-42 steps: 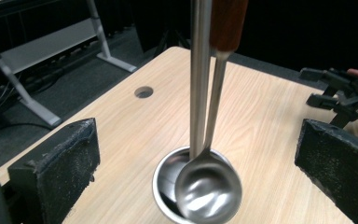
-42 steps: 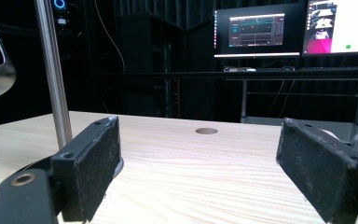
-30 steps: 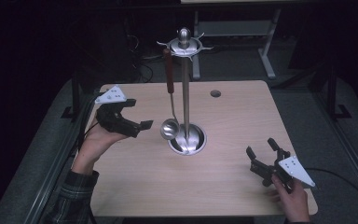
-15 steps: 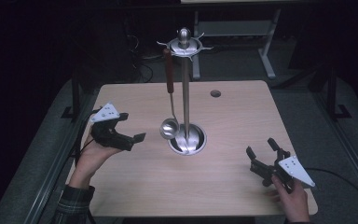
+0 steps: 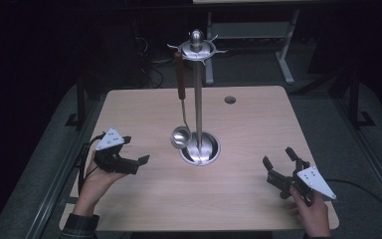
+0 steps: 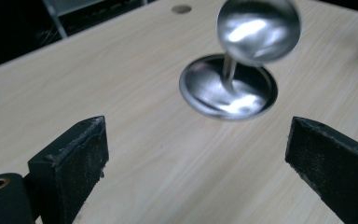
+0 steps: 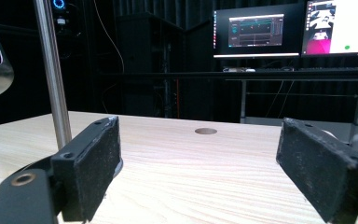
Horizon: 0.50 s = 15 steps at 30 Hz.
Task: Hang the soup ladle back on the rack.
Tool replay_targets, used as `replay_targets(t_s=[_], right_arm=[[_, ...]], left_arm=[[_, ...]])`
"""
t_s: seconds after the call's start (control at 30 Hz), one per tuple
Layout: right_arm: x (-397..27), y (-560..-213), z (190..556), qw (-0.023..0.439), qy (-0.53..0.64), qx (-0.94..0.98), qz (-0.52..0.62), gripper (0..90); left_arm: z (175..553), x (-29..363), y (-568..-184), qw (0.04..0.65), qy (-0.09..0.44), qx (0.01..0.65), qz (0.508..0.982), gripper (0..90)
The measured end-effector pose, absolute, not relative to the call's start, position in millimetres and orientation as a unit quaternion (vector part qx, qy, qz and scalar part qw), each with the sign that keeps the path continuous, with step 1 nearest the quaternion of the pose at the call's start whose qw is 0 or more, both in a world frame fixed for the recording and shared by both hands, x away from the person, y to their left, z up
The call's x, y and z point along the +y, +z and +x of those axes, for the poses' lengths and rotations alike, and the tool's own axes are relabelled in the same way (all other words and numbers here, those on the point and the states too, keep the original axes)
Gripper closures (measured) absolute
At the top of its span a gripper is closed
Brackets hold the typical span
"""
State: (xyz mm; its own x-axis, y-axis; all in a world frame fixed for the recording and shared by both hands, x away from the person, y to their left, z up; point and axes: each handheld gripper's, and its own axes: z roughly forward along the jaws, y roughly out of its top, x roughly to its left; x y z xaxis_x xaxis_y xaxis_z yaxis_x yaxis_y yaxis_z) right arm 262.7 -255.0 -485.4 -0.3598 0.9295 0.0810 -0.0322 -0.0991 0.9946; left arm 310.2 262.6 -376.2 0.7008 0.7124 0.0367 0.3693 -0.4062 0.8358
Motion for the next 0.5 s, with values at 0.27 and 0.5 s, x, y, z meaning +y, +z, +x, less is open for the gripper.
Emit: replay_targets(t_s=[0.27,0.5], right_arm=[[-255,-485,263,0.391,0.616,0.548,0.409,12.8],[-255,-485,263,0.391,0.616,0.548,0.41,12.8]], left_arm=[[302,273,-400,0.418,0.2,0.344,0.817,5.6],[294,280,-420,0.402,0.202,0.355,0.819,5.6]])
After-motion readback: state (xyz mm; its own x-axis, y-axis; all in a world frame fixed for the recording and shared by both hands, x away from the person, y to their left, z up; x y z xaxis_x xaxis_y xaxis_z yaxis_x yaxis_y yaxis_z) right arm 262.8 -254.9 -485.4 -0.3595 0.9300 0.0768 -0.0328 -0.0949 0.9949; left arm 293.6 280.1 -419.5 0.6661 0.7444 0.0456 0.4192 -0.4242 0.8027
